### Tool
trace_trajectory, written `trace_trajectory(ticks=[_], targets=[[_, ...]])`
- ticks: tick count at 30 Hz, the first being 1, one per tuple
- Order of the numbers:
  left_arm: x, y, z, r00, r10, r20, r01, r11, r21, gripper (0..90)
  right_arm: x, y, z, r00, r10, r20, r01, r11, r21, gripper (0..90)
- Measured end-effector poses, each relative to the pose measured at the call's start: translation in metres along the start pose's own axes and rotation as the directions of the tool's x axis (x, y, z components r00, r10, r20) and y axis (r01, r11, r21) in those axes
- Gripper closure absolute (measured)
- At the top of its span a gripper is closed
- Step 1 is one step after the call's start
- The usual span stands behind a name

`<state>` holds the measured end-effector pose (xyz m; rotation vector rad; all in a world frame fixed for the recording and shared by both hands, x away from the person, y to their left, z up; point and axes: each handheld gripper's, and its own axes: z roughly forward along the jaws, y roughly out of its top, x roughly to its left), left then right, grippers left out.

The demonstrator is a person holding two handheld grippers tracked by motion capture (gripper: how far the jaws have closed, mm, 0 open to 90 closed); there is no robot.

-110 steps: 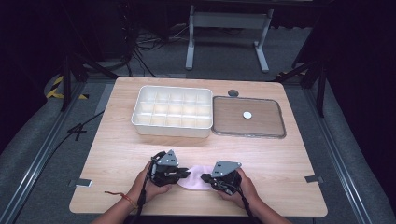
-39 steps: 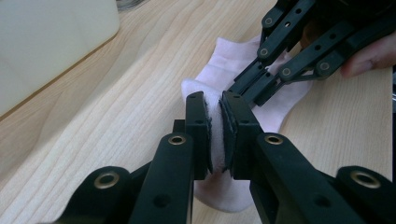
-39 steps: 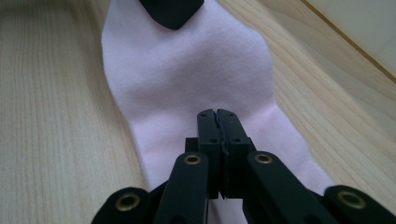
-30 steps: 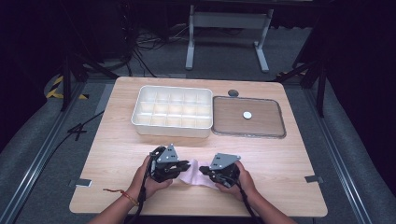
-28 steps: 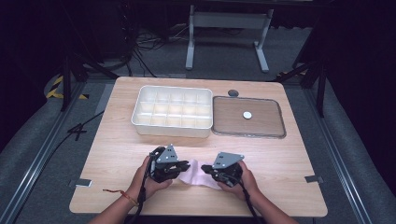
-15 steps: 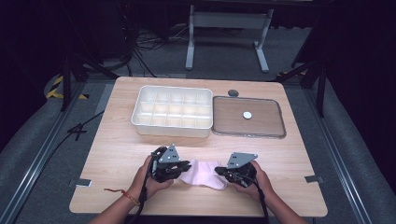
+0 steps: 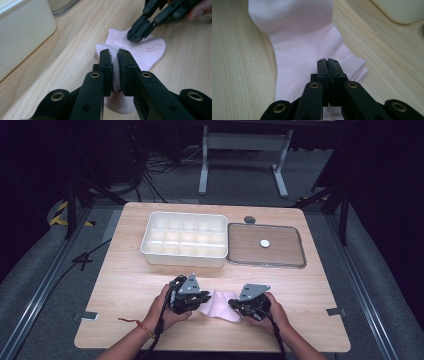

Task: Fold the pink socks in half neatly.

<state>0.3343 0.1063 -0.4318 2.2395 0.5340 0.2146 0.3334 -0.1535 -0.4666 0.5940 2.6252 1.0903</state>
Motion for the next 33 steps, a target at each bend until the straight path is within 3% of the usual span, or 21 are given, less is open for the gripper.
trace_trajectory(ticks=[2,7,18,28,33], targets=[[0.003,-0.002,-0.004,0.9998,-0.021,-0.003,0.021,0.9997,-0.012,82.0,-0.005,0.001,-0.012,0.9995,0.008,0.031,-0.007,0.999,-0.031,89.6],[0.003,0.000,-0.006,0.9998,-0.021,0.001,0.021,0.9998,-0.006,81.9,-0.015,-0.005,-0.017,0.9978,0.037,0.056,-0.036,0.999,-0.018,89.6],[-0.004,0.012,0.008,0.9991,0.035,0.022,-0.036,0.9993,0.012,81.2,-0.019,-0.006,-0.003,0.9978,0.052,0.041,-0.052,0.999,0.000,89.6],[-0.008,0.016,0.017,0.9987,0.040,0.031,-0.040,0.9992,0.008,81.5,-0.016,-0.001,0.004,0.9988,0.030,0.039,-0.031,1.000,0.002,89.6],[-0.006,0.014,0.015,0.9991,0.031,0.031,-0.031,0.9995,0.001,81.6,-0.016,-0.001,-0.009,0.9987,0.032,0.039,-0.031,0.999,-0.031,89.6]])
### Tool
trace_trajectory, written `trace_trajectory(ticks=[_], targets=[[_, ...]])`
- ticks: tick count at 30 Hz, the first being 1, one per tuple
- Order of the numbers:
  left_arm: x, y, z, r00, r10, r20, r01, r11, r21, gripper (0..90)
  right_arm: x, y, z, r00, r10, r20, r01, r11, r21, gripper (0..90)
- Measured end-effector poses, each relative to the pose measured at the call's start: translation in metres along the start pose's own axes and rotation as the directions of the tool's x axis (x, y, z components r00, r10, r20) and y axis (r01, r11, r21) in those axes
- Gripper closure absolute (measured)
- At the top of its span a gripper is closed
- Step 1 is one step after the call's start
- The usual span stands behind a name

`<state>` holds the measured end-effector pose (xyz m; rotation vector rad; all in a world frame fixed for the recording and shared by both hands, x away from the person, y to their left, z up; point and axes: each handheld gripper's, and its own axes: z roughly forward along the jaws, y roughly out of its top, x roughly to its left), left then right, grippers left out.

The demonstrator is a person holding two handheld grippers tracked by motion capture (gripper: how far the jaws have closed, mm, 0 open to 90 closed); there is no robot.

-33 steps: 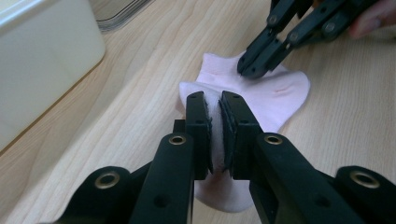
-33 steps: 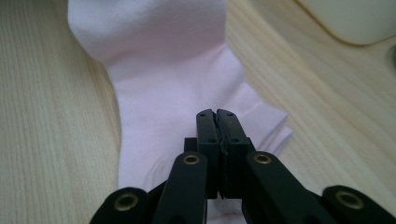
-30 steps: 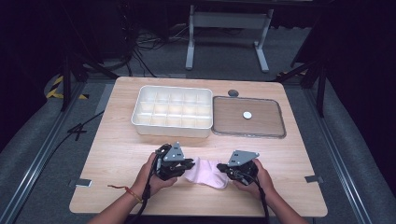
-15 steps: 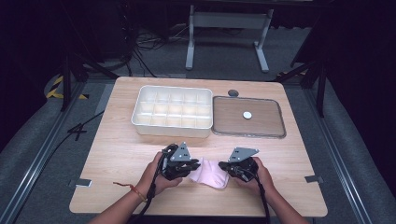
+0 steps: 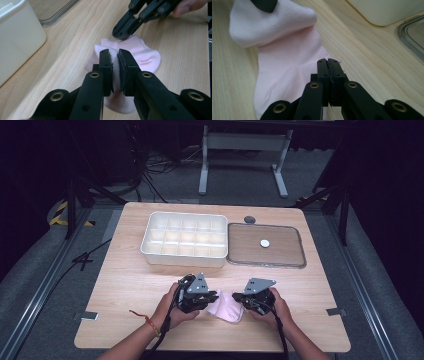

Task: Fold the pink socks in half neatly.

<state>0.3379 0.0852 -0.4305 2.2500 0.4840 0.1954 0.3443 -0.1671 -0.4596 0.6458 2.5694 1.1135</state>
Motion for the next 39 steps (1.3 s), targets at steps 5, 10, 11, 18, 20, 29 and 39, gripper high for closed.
trace_trajectory(ticks=[5,10,11,18,20,29,39], targets=[[-0.001,0.000,-0.001,1.0000,-0.003,0.003,0.003,1.0000,-0.009,81.6,-0.001,-0.002,-0.009,0.9999,0.007,-0.008,-0.007,1.000,-0.008,89.4],[-0.006,0.004,0.002,0.9997,0.019,0.014,-0.019,0.9998,-0.001,81.5,0.001,-0.002,0.003,0.9997,-0.006,-0.023,0.006,1.000,0.018,89.4],[-0.007,0.005,0.003,0.9996,0.024,0.016,-0.024,0.9997,0.001,81.5,0.002,-0.002,0.005,0.9997,-0.006,-0.025,0.006,1.000,0.023,89.4],[-0.009,0.011,0.011,0.9984,0.044,0.035,-0.044,0.9990,0.011,81.5,0.002,-0.002,0.013,0.9995,-0.001,-0.032,0.002,0.999,0.035,89.6],[-0.011,0.011,0.015,0.9984,0.040,0.038,-0.041,0.9990,0.019,81.6,0.001,-0.002,0.014,0.9995,0.004,-0.031,-0.003,0.999,0.034,89.5],[-0.012,0.010,0.025,0.9980,0.034,0.053,-0.035,0.9992,0.021,81.6,-0.007,-0.002,-0.017,0.9993,0.037,0.009,-0.037,0.999,-0.030,87.4],[-0.010,0.008,0.028,0.9985,0.027,0.048,-0.029,0.9985,0.046,81.7,0.010,-0.012,-0.020,0.9990,0.010,-0.043,-0.008,0.999,0.043,84.6]])
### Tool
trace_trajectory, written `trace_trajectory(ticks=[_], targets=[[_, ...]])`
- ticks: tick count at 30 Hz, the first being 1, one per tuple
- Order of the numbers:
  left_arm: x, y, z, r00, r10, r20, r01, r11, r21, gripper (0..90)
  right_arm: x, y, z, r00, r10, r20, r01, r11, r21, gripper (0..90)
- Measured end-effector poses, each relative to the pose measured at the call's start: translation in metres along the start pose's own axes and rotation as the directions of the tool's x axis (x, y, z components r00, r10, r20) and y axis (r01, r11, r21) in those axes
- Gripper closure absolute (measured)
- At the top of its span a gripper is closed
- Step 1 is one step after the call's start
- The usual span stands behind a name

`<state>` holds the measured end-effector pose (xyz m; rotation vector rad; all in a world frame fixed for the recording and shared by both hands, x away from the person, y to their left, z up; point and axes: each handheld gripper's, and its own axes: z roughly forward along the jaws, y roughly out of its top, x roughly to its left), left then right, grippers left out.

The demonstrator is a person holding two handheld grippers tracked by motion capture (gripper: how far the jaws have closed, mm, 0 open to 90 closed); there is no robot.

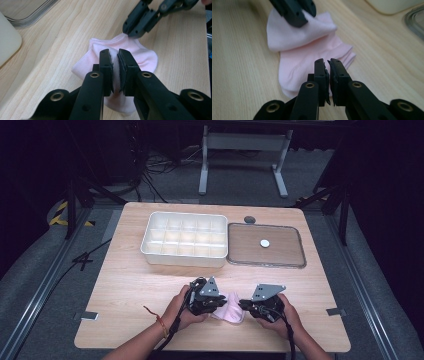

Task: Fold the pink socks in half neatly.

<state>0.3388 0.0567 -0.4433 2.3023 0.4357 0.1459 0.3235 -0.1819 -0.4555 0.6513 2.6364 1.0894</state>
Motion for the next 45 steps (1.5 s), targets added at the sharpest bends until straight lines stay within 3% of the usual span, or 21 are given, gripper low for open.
trace_trajectory(ticks=[2,12,21,24,26,34,40,45], targets=[[-0.001,0.000,0.000,1.0000,0.001,0.001,-0.001,1.0000,-0.002,81.7,0.000,-0.004,0.005,1.0000,0.001,0.001,-0.001,1.000,0.026,84.6],[-0.001,0.000,-0.001,1.0000,-0.007,-0.005,0.007,0.9997,-0.024,81.8,-0.006,-0.004,0.015,0.9999,-0.011,0.004,0.011,1.000,0.013,85.2],[0.003,0.003,-0.008,0.9997,-0.019,-0.018,0.018,0.9986,-0.049,81.9,-0.015,-0.006,0.005,0.9997,0.020,0.016,-0.020,1.000,-0.021,85.4],[0.001,0.008,-0.007,0.9999,-0.004,-0.016,0.003,0.9991,-0.043,81.9,-0.017,-0.010,0.010,0.9994,0.036,0.002,-0.036,0.999,-0.001,86.0],[0.000,0.013,-0.001,0.9997,0.018,-0.013,-0.019,0.9995,-0.027,81.9,-0.018,-0.009,0.011,0.9998,0.021,0.006,-0.021,1.000,-0.001,86.2],[-0.003,0.015,0.017,0.9998,0.018,-0.009,-0.018,0.9998,0.012,81.9,-0.017,-0.009,0.011,0.9998,0.017,0.008,-0.017,1.000,-0.007,85.7],[-0.004,0.013,0.023,0.9999,0.010,-0.004,-0.010,0.9998,0.020,81.8,-0.018,-0.007,-0.001,0.9995,0.021,0.023,-0.020,0.999,-0.037,85.5],[-0.006,0.012,0.028,0.9998,0.015,-0.009,-0.015,0.9993,0.033,81.6,-0.018,-0.012,0.004,0.9997,0.021,0.013,-0.021,1.000,0.003,85.8]])
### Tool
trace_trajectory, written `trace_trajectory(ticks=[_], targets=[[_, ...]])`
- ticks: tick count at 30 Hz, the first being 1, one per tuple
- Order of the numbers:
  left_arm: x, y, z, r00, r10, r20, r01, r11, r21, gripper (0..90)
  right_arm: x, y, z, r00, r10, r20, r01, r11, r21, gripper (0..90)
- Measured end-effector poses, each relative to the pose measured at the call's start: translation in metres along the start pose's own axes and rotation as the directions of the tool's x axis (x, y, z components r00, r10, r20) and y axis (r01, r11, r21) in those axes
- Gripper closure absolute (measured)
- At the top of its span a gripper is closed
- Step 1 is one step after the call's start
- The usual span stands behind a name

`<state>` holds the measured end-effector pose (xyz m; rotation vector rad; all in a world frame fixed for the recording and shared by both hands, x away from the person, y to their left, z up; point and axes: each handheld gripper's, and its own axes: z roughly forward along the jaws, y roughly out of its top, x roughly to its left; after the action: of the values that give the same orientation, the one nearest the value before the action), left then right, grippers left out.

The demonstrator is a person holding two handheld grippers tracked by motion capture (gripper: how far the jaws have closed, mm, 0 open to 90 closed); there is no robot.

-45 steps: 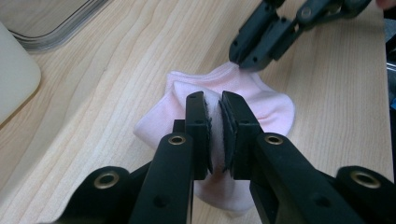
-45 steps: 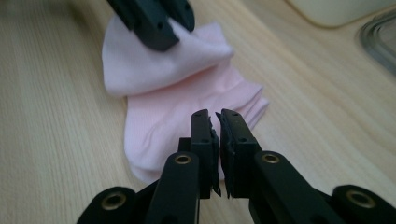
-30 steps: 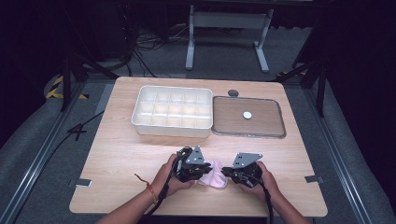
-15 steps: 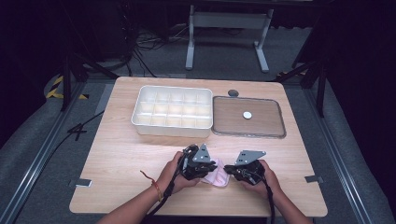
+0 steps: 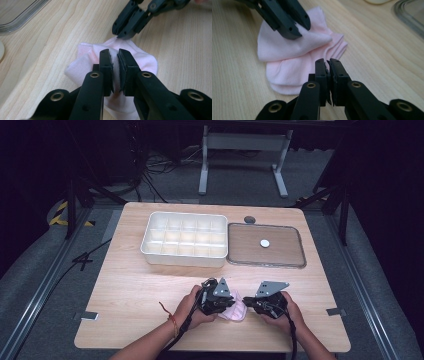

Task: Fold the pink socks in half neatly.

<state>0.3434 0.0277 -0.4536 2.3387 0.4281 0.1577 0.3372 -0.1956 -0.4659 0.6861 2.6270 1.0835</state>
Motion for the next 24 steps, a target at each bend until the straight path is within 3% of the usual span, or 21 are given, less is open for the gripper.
trace_trajectory(ticks=[8,10,14,16,19,24], targets=[[-0.001,0.002,-0.010,0.9999,-0.011,0.013,0.012,0.9987,-0.050,69.7,0.001,-0.001,0.005,1.0000,-0.001,-0.002,0.001,1.000,0.013,85.6],[-0.001,0.003,-0.016,0.9996,-0.012,0.025,0.014,0.9973,-0.072,65.2,0.001,-0.001,0.006,1.0000,-0.007,-0.004,0.007,1.000,0.014,85.7],[0.001,0.004,-0.033,0.9997,-0.021,0.010,0.022,0.9925,-0.121,57.5,0.002,-0.001,0.006,0.9999,-0.010,0.001,0.010,1.000,0.017,85.7],[0.003,0.002,-0.042,0.9998,-0.019,0.003,0.019,0.9905,-0.136,57.9,0.001,-0.001,0.006,1.0000,-0.008,-0.004,0.008,1.000,0.013,85.8],[0.006,-0.005,-0.051,0.9999,-0.003,-0.011,0.002,0.9931,-0.117,64.4,0.001,-0.001,0.006,1.0000,-0.007,-0.004,0.007,1.000,0.012,85.8],[0.005,-0.023,-0.042,0.9992,0.035,0.019,-0.034,0.9983,-0.048,74.6,0.002,-0.001,0.006,1.0000,-0.006,-0.002,0.006,1.000,0.012,85.8]])
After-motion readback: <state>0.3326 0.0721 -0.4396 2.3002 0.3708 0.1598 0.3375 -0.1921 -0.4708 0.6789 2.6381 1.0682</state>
